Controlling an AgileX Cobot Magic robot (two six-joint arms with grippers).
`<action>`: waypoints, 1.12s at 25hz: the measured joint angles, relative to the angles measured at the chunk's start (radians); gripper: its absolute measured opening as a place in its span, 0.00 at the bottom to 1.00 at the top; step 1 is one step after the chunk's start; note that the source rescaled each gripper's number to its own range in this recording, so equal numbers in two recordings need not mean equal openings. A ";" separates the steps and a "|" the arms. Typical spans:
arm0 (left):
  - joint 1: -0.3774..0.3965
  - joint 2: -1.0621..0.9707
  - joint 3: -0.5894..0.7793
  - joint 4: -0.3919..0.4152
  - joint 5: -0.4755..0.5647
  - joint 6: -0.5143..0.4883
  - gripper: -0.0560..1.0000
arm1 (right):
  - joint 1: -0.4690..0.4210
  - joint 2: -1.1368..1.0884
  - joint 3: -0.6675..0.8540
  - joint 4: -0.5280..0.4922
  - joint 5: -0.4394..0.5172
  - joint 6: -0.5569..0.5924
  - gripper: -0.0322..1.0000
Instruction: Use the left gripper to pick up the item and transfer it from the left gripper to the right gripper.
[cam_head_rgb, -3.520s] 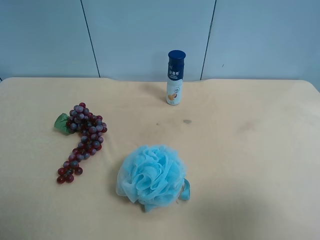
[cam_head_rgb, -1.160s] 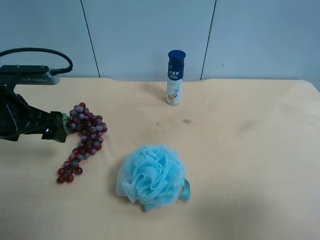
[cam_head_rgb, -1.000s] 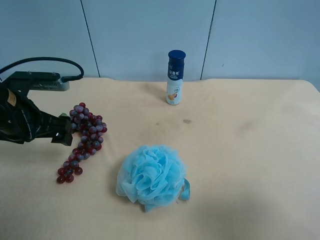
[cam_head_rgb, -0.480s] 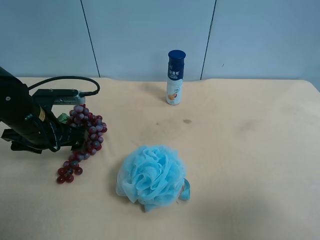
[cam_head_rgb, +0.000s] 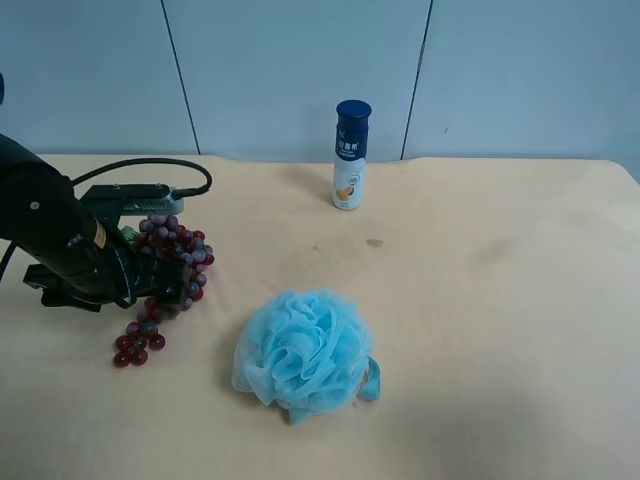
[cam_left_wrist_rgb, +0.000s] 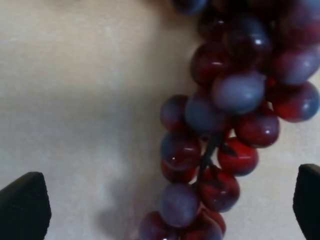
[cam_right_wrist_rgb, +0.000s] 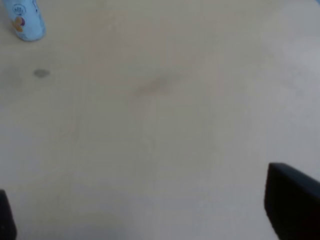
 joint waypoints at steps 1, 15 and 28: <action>-0.001 0.003 0.000 0.000 -0.008 0.003 1.00 | 0.000 0.000 0.000 0.000 0.000 0.000 1.00; -0.001 0.143 -0.005 0.008 -0.113 0.051 0.96 | 0.000 0.000 0.000 0.000 0.000 0.000 1.00; -0.001 0.150 -0.005 0.008 -0.131 0.068 0.06 | 0.000 0.000 0.000 0.000 0.000 0.000 1.00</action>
